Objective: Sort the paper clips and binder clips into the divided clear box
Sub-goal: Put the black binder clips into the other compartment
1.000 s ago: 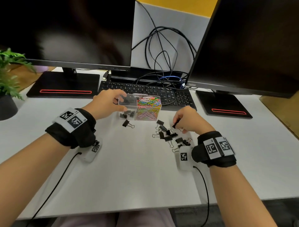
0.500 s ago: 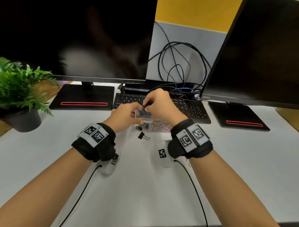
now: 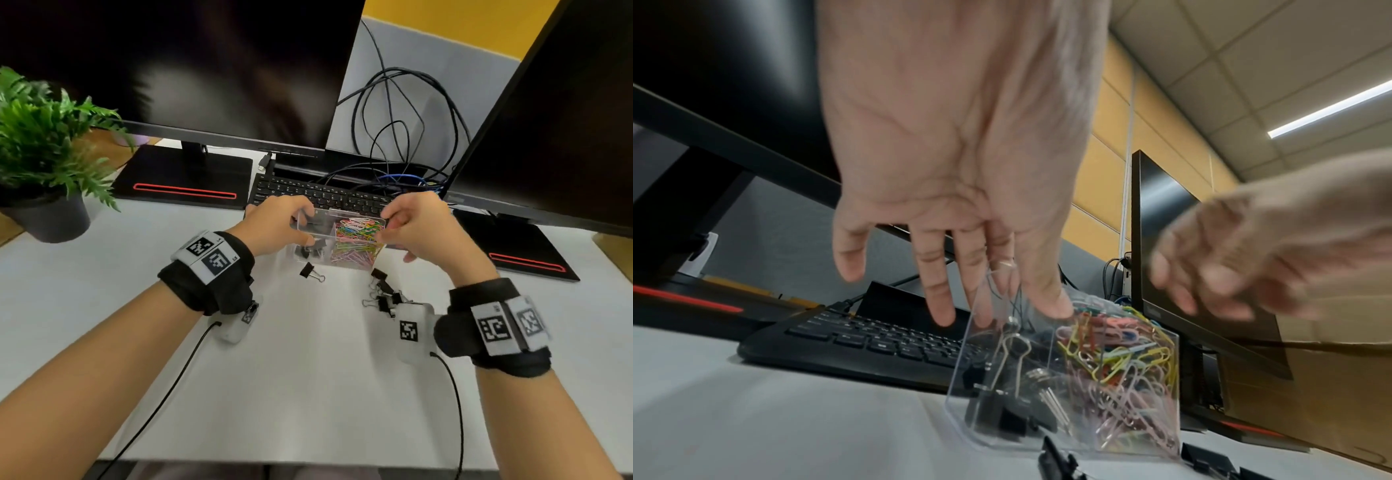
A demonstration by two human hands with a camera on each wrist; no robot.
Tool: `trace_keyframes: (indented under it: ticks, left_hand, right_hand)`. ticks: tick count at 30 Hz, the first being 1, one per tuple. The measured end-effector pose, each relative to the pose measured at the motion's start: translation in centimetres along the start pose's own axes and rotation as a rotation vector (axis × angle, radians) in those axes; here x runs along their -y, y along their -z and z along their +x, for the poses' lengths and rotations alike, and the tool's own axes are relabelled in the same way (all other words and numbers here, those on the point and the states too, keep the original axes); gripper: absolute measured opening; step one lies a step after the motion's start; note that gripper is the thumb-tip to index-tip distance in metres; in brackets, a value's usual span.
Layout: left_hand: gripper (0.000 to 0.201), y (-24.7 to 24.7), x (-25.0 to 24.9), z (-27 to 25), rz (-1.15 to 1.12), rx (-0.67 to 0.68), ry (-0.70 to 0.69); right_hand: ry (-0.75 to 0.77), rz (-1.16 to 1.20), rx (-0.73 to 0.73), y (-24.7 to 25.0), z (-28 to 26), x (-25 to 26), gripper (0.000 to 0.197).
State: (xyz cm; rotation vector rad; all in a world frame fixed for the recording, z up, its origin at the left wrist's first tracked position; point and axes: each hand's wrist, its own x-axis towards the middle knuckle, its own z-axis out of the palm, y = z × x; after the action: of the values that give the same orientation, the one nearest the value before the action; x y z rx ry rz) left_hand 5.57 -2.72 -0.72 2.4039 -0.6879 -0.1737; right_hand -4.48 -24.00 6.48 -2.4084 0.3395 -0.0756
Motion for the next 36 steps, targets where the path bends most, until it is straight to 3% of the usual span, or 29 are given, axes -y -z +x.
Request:
trace_keyframes:
  ticks: [5,9,15,23,36]
  left_hand:
    - [0.037,0.2,0.0,0.3,-0.001,0.015,0.008]
    - [0.038,0.2,0.3,0.4,-0.031,0.030,0.002]
    - [0.038,0.1,0.4,0.4,-0.029,0.031,-0.003]
    - [0.039,0.1,0.2,0.3,-0.037,0.029,-0.002]
    - [0.039,0.0,0.2,0.4,-0.033,0.035,0.007]
  right_hand:
    - [-0.370,-0.259,0.296,1.5,-2.7,-5.6,0.070]
    - [-0.485,-0.431,0.473,1.0,-3.8,-7.3,0.085]
    - [-0.378,-0.423,0.468,-0.8,-3.6,-7.5,0.080]
    - [-0.214,-0.224,0.401,-2.8,-2.5,-7.1,0.035]
    - [-0.121,-0.282,0.367,-3.6,-2.4,-6.9,0.026]
